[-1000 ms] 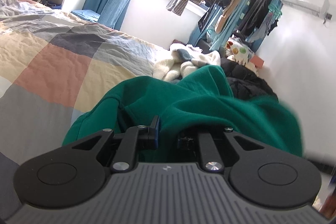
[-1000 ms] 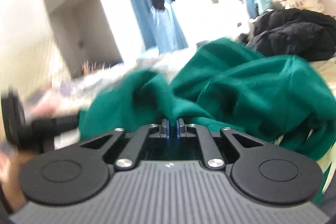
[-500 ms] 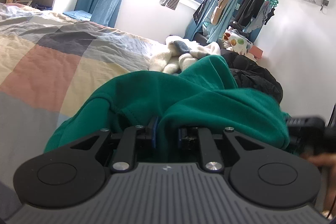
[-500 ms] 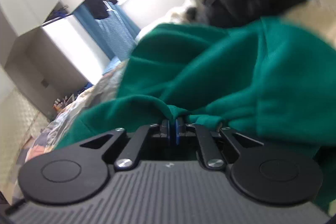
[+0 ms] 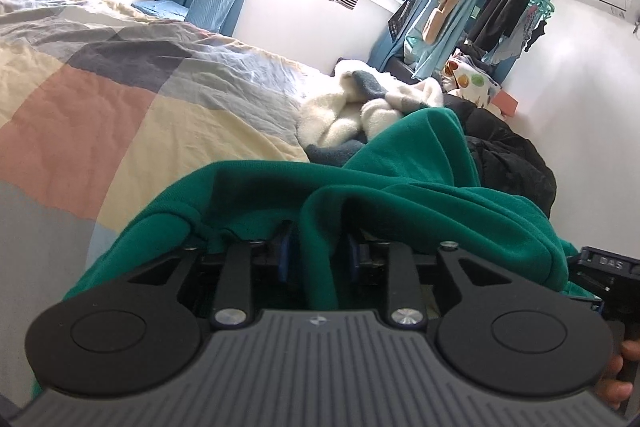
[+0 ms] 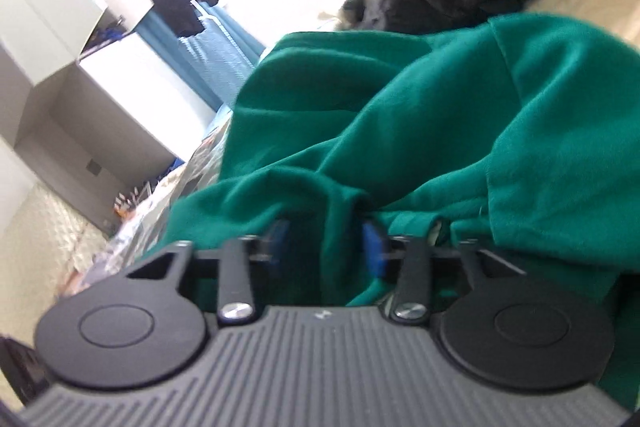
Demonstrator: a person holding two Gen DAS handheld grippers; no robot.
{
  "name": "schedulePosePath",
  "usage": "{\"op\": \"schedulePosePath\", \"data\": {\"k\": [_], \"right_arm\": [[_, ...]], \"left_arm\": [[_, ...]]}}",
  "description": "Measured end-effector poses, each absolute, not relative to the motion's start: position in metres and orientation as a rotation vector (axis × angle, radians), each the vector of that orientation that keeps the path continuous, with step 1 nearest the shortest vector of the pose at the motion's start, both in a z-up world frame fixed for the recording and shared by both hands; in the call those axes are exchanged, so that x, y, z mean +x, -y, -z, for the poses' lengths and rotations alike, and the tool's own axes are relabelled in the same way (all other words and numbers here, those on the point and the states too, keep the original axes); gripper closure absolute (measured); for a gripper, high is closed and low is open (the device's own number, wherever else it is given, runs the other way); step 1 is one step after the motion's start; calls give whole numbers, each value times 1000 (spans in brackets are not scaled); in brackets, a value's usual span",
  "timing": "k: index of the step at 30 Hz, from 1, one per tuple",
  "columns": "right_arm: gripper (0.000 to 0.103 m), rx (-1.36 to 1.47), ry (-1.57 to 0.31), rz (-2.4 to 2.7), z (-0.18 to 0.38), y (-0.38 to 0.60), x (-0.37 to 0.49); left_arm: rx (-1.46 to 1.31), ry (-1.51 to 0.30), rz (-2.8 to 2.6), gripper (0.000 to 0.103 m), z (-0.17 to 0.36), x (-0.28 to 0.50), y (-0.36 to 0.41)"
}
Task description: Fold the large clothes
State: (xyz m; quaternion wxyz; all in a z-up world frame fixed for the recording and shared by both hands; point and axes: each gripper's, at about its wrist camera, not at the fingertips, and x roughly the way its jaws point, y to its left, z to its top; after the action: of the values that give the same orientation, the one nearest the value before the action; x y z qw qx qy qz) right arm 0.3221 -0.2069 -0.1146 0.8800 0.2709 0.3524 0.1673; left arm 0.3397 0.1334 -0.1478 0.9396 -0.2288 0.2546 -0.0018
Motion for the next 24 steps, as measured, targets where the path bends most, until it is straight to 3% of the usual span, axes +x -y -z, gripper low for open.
{"op": "schedulePosePath", "data": {"k": [1, 7, 19, 24], "right_arm": [[49, 539, -721, -346, 110, 206, 315], [46, 503, -699, -343, 90, 213, 278], [46, 542, -766, -290, 105, 215, 245], [60, 483, -813, -277, 126, 196, 265]], "left_arm": [[-471, -516, 4, 56, 146, 337, -135], [-537, -486, 12, 33, 129, 310, -143], [-481, -494, 38, 29, 121, 245, -117], [-459, -537, 59, 29, 134, 250, -100]]}}
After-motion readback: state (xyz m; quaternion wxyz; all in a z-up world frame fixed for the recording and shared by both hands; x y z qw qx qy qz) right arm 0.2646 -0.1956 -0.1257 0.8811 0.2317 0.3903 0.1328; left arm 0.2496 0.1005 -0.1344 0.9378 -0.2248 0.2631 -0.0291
